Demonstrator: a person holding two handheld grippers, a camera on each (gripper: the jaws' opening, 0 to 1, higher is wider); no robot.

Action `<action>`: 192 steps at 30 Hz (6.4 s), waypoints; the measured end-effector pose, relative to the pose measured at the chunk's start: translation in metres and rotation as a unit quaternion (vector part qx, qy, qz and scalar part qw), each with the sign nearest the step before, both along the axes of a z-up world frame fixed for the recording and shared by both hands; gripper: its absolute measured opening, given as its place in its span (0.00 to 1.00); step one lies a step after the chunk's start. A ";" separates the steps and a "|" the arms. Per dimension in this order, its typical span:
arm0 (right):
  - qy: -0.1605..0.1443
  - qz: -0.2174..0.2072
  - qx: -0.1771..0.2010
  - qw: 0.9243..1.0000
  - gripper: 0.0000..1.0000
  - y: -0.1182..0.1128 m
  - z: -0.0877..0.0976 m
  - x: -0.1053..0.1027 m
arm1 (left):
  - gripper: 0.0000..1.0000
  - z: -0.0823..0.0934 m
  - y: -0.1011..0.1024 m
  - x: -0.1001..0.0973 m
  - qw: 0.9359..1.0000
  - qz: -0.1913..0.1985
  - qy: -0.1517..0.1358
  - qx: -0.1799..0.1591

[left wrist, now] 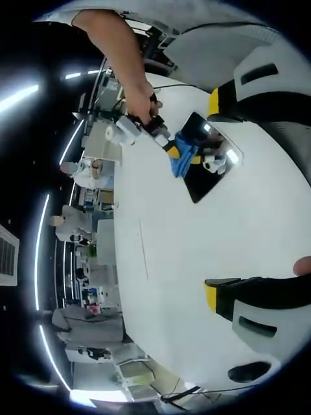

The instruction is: Wipe the mirror surface with the cleaning cloth until all visible marks leave the cleaned area.

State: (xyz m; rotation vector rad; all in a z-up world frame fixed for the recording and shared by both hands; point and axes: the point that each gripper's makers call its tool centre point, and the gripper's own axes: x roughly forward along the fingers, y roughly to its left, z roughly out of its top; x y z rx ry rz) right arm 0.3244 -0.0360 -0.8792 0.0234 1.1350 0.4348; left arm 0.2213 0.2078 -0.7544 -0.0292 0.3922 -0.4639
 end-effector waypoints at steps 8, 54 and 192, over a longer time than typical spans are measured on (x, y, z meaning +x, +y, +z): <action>0.001 -0.008 -0.002 1.000 0.00 -0.010 0.000 0.000 | 0.99 -0.005 0.003 0.000 1.000 -0.001 0.002 0.000; 0.001 -0.030 0.017 0.999 0.00 -0.011 0.001 -0.073 | 0.99 0.010 -0.003 0.010 1.000 -0.012 -0.010 0.005; 0.018 -0.053 0.019 0.998 0.00 -0.060 -0.001 -0.067 | 0.99 0.005 -0.011 0.011 1.000 0.012 -0.007 -0.018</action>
